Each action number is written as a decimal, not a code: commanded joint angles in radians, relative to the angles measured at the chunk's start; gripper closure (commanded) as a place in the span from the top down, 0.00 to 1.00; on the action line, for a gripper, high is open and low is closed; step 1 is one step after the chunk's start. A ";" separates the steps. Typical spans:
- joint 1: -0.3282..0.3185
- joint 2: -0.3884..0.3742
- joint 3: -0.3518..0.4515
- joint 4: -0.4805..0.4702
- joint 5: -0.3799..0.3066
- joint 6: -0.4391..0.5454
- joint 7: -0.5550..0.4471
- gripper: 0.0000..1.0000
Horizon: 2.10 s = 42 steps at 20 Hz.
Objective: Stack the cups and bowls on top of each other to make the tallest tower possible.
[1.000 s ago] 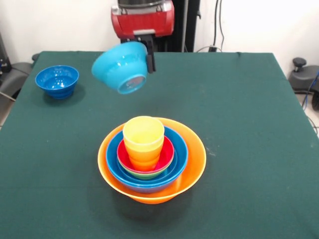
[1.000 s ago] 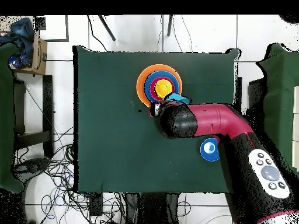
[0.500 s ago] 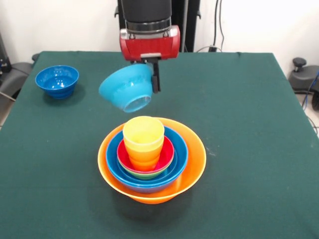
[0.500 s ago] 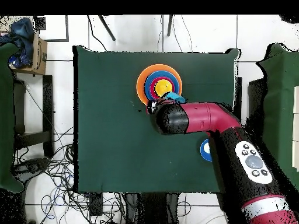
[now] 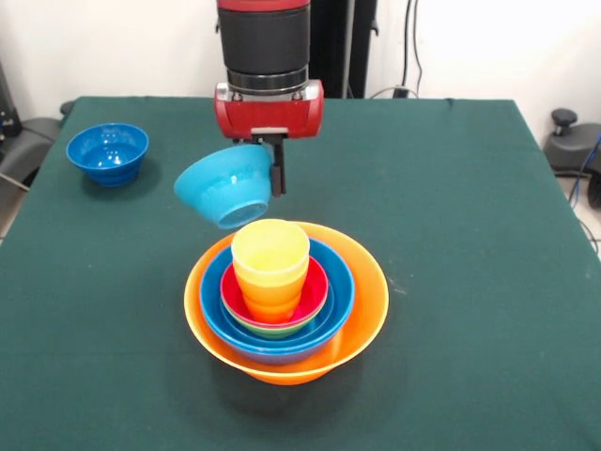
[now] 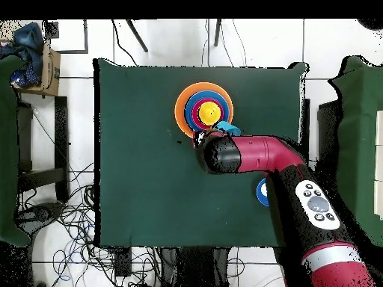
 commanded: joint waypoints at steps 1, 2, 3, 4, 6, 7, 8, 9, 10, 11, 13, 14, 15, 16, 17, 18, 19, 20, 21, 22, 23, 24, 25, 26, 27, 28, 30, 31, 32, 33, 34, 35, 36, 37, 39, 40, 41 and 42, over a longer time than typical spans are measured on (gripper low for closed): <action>0.043 0.041 -0.068 -0.056 -0.041 -0.061 0.109 0.00; 0.044 0.042 -0.070 -0.055 -0.039 -0.064 0.103 0.00; 0.044 0.042 -0.071 -0.054 -0.036 -0.066 0.101 0.00; 0.042 0.043 -0.067 -0.051 -0.032 -0.065 0.095 0.00; 0.040 0.043 -0.059 -0.046 -0.021 -0.054 0.084 0.00; 0.041 0.042 -0.059 -0.046 -0.017 -0.051 0.085 0.00; 0.044 0.039 -0.058 -0.046 -0.011 -0.044 0.086 0.00; 0.047 0.038 -0.059 -0.047 -0.008 -0.040 0.088 0.00; 0.051 0.037 -0.060 -0.048 -0.005 -0.037 0.091 0.00; 0.054 0.037 -0.062 -0.050 -0.003 -0.035 0.092 0.00; 0.062 0.037 -0.066 -0.053 0.002 -0.033 0.098 0.00; 0.065 0.037 -0.067 -0.055 0.004 -0.034 0.100 0.00; 0.069 0.038 -0.069 -0.057 0.006 -0.034 0.101 0.00; 0.071 0.038 -0.069 -0.060 0.010 -0.033 0.102 0.00; 0.072 0.038 -0.069 -0.061 0.013 -0.032 0.102 0.00; 0.073 0.038 -0.068 -0.061 0.017 -0.031 0.101 0.00; 0.073 0.037 -0.066 -0.061 0.021 -0.029 0.100 0.00; 0.072 0.035 -0.064 -0.058 0.025 -0.029 0.099 0.00; 0.070 0.032 -0.061 -0.056 0.028 -0.028 0.096 0.00; 0.063 0.026 -0.054 -0.045 0.033 -0.028 0.092 0.00; 0.060 0.021 -0.050 -0.040 0.037 -0.026 0.089 0.00; 0.057 0.017 -0.045 -0.040 0.045 -0.016 0.086 0.00; 0.057 0.014 -0.044 -0.040 0.050 -0.012 0.084 0.00; 0.055 0.014 -0.041 -0.044 0.057 -0.002 0.080 0.00; 0.055 0.013 -0.040 -0.046 0.061 0.002 0.079 0.00; 0.053 0.009 -0.037 -0.045 0.068 0.011 0.076 0.00; 0.052 0.006 -0.035 -0.044 0.080 0.020 0.071 0.00; 0.052 0.006 -0.036 -0.045 0.084 0.022 0.069 0.00; 0.054 0.006 -0.038 -0.047 0.087 0.023 0.068 0.00; 0.056 0.006 -0.040 -0.049 0.090 0.023 0.068 0.00; 0.060 0.005 -0.043 -0.051 0.093 0.025 0.069 0.00; 0.062 0.005 -0.046 -0.052 0.094 0.024 0.068 0.00; 0.063 0.004 -0.046 -0.054 0.098 0.028 0.067 0.00; 0.063 0.001 -0.044 -0.054 0.103 0.032 0.065 0.00; 0.063 -0.004 -0.043 -0.054 0.112 0.039 0.061 0.00; 0.064 -0.007 -0.041 -0.057 0.119 0.048 0.058 0.00; 0.064 -0.009 -0.041 -0.057 0.122 0.050 0.057 0.00; 0.064 -0.013 -0.040 -0.058 0.128 0.058 0.055 0.00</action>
